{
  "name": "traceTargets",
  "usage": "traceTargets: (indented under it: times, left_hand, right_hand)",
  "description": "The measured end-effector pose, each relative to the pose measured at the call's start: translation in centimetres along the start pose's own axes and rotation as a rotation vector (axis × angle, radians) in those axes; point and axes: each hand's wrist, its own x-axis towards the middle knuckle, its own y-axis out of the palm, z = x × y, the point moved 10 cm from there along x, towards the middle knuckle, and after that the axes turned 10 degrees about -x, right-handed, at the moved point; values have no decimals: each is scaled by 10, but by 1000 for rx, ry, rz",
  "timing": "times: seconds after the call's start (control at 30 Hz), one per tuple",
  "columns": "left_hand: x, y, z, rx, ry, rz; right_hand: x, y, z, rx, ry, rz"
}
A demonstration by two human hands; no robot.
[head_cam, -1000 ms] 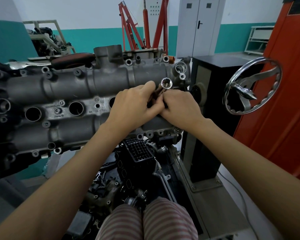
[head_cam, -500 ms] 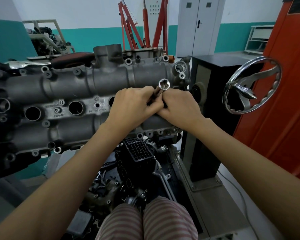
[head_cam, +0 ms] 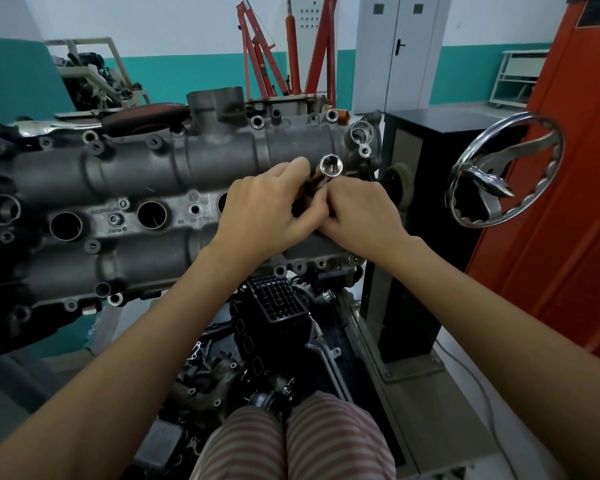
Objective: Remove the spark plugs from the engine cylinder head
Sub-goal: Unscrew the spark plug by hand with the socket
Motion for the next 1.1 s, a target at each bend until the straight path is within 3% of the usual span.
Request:
traceTargets:
  times: [0.47,0.83,1.1]
  left_hand:
    - [0,2,4,-114,-2,31]
    - [0,1,-2,-22,15,12]
    - [-1,-4,4,-53,6,-46]
  right_hand:
    - [0,-7,1,22,-7,-78]
    - [2,5,-2,1,14,57]
    - [1,2,-5,22,43,-6]
